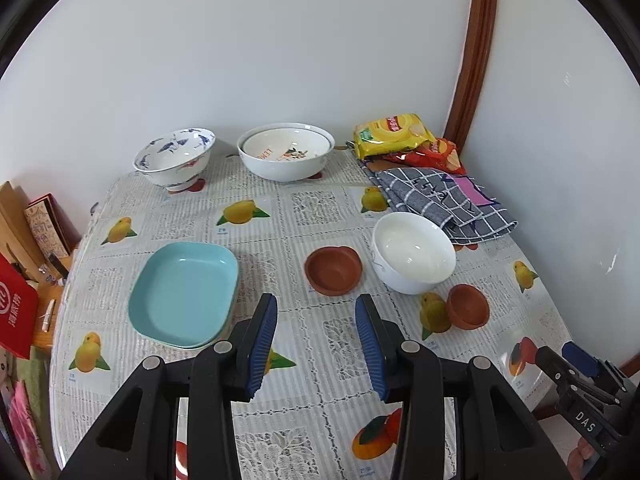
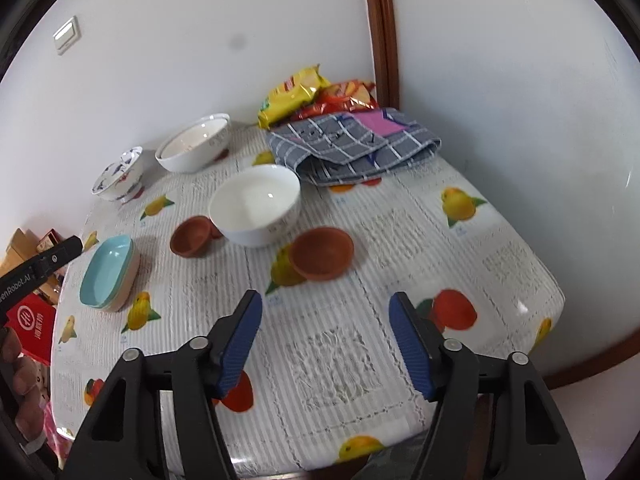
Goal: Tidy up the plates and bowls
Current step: 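Withdraw both grippers from the plate stack toward the terracotta bowls, then close the left gripper on one terracotta bowl rim while the right gripper grasps the other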
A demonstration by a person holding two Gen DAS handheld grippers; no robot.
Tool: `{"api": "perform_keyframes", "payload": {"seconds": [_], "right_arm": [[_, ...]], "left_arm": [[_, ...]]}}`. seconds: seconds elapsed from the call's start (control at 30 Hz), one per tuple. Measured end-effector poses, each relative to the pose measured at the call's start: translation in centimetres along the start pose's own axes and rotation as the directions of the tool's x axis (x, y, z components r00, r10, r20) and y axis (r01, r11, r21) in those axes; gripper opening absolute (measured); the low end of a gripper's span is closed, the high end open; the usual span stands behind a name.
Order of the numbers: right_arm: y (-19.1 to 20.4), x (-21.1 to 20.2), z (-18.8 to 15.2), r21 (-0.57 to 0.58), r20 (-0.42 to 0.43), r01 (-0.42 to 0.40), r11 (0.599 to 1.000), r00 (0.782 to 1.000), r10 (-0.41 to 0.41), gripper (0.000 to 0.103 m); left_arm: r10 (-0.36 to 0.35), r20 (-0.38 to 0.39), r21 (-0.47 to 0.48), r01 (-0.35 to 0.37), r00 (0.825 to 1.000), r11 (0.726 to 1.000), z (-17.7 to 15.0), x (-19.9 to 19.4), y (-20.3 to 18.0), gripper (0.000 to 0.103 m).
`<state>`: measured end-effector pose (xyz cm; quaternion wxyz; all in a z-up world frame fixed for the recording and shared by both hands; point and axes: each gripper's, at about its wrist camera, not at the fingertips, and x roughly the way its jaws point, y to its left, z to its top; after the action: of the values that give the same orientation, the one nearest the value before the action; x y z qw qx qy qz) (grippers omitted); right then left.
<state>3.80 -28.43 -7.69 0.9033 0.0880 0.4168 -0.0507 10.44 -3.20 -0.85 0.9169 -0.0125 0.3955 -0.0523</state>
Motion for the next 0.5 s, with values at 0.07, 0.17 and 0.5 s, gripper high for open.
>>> {"api": "perform_keyframes", "payload": {"seconds": [0.07,0.17,0.5], "right_arm": [[-0.3,-0.1,-0.3,-0.005,0.006,0.009,1.0,1.0,-0.009,0.061],[-0.9,-0.2,-0.6,0.002,0.005,-0.008,1.0,1.0,0.008,0.061],[-2.0,2.1,-0.2,0.04,-0.03,-0.061,0.997,0.998,0.062,0.05]], "left_arm": [[-0.02,-0.012,0.018,0.021,1.0,1.0,-0.2,0.4,-0.4,0.039],[-0.016,-0.018,0.045,0.017,1.0,0.999,-0.5,1.2,-1.1,0.039],[-0.069,-0.112,0.044,0.074,0.991,0.996,-0.9,4.2,-1.8,0.039]]}}
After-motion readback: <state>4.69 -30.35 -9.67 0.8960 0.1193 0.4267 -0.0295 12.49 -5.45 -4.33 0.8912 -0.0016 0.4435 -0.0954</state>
